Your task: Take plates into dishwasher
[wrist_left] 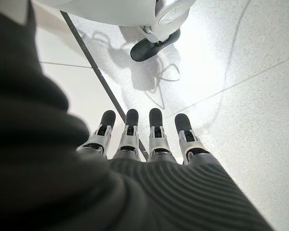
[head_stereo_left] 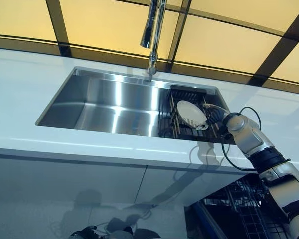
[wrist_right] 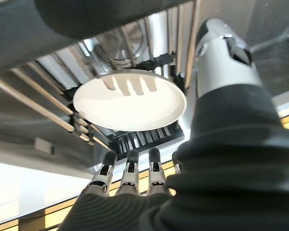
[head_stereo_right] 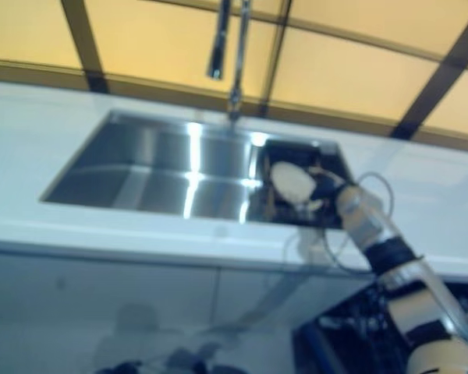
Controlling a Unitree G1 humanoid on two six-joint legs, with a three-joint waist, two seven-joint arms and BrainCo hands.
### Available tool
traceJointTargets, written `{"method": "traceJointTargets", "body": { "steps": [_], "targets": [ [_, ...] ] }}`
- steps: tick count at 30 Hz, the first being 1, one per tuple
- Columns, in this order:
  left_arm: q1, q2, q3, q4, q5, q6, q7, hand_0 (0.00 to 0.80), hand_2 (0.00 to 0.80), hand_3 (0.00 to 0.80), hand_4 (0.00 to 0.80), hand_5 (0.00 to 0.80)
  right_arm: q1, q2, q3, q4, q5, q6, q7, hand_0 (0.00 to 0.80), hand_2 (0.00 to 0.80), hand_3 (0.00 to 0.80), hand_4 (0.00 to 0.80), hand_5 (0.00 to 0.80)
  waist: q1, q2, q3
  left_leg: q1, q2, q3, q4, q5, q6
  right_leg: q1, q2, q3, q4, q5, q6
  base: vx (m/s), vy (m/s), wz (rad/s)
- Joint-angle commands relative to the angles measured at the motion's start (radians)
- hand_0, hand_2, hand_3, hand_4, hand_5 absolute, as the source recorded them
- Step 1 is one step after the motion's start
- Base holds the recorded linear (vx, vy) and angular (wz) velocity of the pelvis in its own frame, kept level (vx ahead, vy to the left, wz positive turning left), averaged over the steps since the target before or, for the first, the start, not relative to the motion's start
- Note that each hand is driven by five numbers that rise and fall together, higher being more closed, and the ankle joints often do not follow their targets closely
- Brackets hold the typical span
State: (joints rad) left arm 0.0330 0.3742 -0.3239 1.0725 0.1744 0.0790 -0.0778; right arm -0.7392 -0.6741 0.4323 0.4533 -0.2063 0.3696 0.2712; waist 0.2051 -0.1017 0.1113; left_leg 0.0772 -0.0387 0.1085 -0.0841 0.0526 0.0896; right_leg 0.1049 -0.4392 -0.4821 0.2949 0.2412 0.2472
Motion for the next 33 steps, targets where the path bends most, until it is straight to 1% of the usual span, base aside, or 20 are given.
{"method": "traceJointTargets", "body": {
  "steps": [1, 10, 14, 21, 33],
  "targets": [
    [-0.012, -0.014, -0.008, -0.017, 0.031, -0.023, -0.004, 0.000, 0.000, 0.000, 0.000, 0.000, -0.074, -0.023, -0.075, 0.000, -0.047, -0.004, -0.074, 0.000, 0.000, 0.000, 0.000, 0.000, 0.004, 0.011, 0.026, 0.001, -0.009, 0.029, -0.003, -0.081, -0.040, -0.088, -0.051, 0.042, 0.074, 0.031, 0.009, 0.073, -0.014, 0.11],
    [-0.027, -0.009, -0.025, -0.045, 0.003, -0.020, -0.008, 0.000, 0.000, 0.000, 0.000, 0.000, -0.126, -0.043, -0.077, 0.007, -0.045, 0.002, -0.120, 0.000, 0.000, 0.000, 0.000, 0.000, 0.009, 0.022, 0.062, -0.029, -0.003, 0.013, -0.003, -0.067, -0.047, -0.123, -0.043, 0.054, 0.062, 0.033, 0.010, 0.016, -0.006, 0.01],
    [-0.034, -0.005, -0.027, -0.047, -0.003, -0.021, -0.009, 0.000, 0.000, 0.000, 0.000, 0.000, -0.142, -0.048, -0.077, 0.010, -0.027, 0.003, -0.129, 0.000, 0.000, 0.000, 0.000, 0.000, 0.010, 0.022, 0.074, -0.032, 0.003, 0.013, -0.003, -0.066, -0.051, -0.132, -0.040, 0.061, 0.062, 0.034, 0.011, 0.000, -0.005, -0.01],
    [-0.033, 0.000, -0.032, -0.066, -0.006, -0.027, -0.014, 0.000, 0.000, 0.000, 0.000, 0.000, -0.141, -0.051, -0.073, 0.015, -0.006, -0.011, -0.136, 0.000, 0.000, 0.000, 0.000, 0.000, 0.010, 0.027, 0.081, -0.028, 0.011, 0.016, -0.003, -0.065, -0.054, -0.139, -0.048, 0.067, 0.085, 0.042, 0.013, 0.000, 0.000, 0.00],
    [-0.046, -0.003, -0.045, -0.082, -0.010, -0.017, -0.008, 0.000, 0.000, 0.000, 0.000, 0.000, -0.128, -0.014, -0.074, 0.006, -0.002, -0.016, -0.153, 0.000, 0.000, 0.000, 0.000, 0.000, 0.009, 0.038, 0.095, -0.026, 0.011, 0.016, -0.003, -0.065, -0.053, -0.153, -0.057, 0.075, 0.106, 0.051, 0.015, 0.004, -0.001, 0.01]
  ]
}}
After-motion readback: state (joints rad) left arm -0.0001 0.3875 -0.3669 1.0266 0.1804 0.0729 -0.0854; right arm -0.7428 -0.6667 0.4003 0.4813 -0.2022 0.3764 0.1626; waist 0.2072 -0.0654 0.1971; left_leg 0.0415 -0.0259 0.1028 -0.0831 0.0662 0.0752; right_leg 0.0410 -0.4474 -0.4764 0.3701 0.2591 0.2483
